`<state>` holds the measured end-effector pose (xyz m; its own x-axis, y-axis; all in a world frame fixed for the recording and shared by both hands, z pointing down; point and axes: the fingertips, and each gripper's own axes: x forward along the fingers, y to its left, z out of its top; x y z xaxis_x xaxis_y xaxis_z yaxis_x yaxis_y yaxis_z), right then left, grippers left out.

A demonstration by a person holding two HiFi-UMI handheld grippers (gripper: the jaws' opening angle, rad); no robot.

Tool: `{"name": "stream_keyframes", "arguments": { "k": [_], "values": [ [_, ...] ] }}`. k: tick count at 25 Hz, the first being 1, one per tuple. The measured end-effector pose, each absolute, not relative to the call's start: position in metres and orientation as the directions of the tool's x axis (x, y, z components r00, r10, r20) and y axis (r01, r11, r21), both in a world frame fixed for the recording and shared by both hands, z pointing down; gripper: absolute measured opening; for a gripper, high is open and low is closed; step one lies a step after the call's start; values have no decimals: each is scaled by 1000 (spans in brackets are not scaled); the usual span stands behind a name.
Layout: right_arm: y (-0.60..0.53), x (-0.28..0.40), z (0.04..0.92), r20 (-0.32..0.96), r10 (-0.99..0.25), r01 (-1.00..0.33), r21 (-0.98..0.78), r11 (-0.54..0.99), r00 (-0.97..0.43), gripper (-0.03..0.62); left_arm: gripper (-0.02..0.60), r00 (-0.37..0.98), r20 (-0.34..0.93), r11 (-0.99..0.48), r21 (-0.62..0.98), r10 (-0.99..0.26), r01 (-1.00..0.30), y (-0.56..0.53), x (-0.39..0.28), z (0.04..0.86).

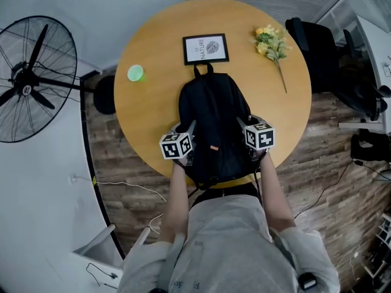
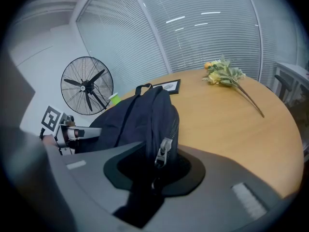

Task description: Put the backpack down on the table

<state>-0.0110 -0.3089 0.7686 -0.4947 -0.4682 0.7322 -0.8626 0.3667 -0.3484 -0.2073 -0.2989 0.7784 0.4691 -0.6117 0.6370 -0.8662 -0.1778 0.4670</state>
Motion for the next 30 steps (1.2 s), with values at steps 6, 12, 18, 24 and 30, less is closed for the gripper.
{"name": "stream_keyframes", "arguments": {
  "k": [6,12,18,24,30],
  "values": [
    [-319,0,779,759,-471,-888,-324,325,-449,94,91,473,650,-213,440,-595,-872,-315,-198,783],
    [-325,7,789,778,-467,-904,-314,292,-421,110,114,464,681,-222,416,-567,-882,-324,-197,795],
    [-328,16,795,824,-455,-934,-233,269,-337,150,202,440,722,-178,413,-533,-893,-324,-205,811],
    [-324,23,779,798,-508,-939,-207,273,-324,184,242,392,713,-178,358,-582,-917,-319,-223,794],
    [-315,36,761,773,-553,-943,-177,281,-310,200,241,373,695,-179,337,-615,-924,-301,-242,778]
  ]
}}
